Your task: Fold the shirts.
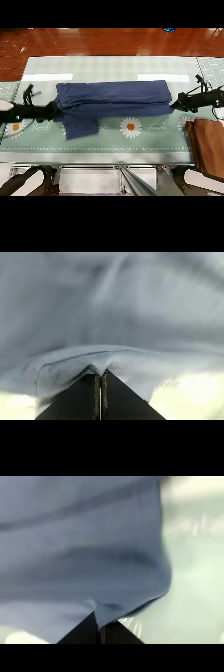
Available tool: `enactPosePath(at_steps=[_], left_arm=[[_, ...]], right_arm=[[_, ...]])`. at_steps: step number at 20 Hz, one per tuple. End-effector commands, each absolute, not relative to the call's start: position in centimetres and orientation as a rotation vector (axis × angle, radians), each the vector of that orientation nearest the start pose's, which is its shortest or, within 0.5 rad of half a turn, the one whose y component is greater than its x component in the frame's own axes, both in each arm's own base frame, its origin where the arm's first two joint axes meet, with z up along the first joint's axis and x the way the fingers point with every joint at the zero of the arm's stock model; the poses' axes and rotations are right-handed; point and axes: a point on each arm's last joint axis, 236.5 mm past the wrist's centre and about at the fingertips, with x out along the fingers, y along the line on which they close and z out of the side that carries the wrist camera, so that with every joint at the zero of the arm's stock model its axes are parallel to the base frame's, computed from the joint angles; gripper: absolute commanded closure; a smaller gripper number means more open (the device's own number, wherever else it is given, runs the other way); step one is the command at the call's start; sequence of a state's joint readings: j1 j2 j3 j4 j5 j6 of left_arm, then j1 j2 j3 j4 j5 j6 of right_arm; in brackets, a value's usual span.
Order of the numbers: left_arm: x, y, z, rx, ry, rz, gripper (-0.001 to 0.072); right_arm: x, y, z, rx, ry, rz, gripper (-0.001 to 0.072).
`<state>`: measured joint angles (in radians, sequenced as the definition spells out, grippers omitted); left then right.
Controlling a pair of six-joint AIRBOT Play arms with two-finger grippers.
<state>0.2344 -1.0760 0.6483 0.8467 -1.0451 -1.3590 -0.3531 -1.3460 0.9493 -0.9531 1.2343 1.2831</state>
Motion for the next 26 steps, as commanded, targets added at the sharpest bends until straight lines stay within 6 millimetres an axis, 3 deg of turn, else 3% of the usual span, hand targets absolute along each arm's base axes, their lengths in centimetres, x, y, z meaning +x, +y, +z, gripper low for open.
enactPosePath(at_steps=[1,4,7,10,13,14,15,16,17,19,22,24,26], left_arm=[[36.4,-6.0,-1.0,-0.726,1.204,-0.218,0.0677],[41.8,-5.7,-0.6,-0.755,1.192,-0.217,0.0677],[46.2,-6.5,-1.6,-0.752,1.214,-0.245,0.0677],[49.5,-7.6,-3.4,-0.765,1.239,-0.252,0.0677],[51.0,-8.6,-5.5,-0.765,1.268,-0.261,0.0677],[50.9,-8.7,-6.2,-0.767,1.281,-0.260,0.0674],[50.8,-8.8,-6.8,-0.771,1.297,-0.259,0.0601],[50.4,-8.6,-7.0,-0.771,1.316,-0.261,0.0369],[50.1,-7.6,-6.8,-0.768,1.329,-0.253,0.0200],[48.2,-3.8,-5.4,-0.752,1.413,-0.235,0.0204],[43.6,2.9,-1.8,-0.773,1.520,-0.161,0.0205],[41.2,7.5,0.4,-0.740,1.498,-0.026,0.0204],[40.3,10.1,3.3,-0.691,1.363,0.075,0.0205]], right_arm=[[37.6,0.5,-3.1,0.646,1.331,0.218,0.0690],[41.2,-0.5,-3.2,0.675,1.293,0.193,0.0690],[44.7,-0.7,-3.9,0.675,1.279,0.201,0.0690],[47.9,-0.6,-5.1,0.707,1.253,0.191,0.0690],[50.2,0.0,-6.0,0.748,1.222,0.202,0.0689],[50.7,-0.1,-6.6,0.749,1.210,0.189,0.0688],[51.1,-0.2,-7.0,0.747,1.198,0.175,0.0597],[51.4,-0.5,-7.2,0.740,1.185,0.163,0.0334],[51.6,-1.1,-7.0,0.725,1.175,0.153,0.0300],[50.9,-3.2,-5.6,0.669,1.192,0.144,0.0300],[48.4,-9.1,-2.3,0.613,1.196,0.060,0.0301],[45.7,-11.6,-0.7,0.643,1.223,0.040,0.0303],[43.8,-13.7,-0.6,0.664,1.239,0.002,0.0303]])
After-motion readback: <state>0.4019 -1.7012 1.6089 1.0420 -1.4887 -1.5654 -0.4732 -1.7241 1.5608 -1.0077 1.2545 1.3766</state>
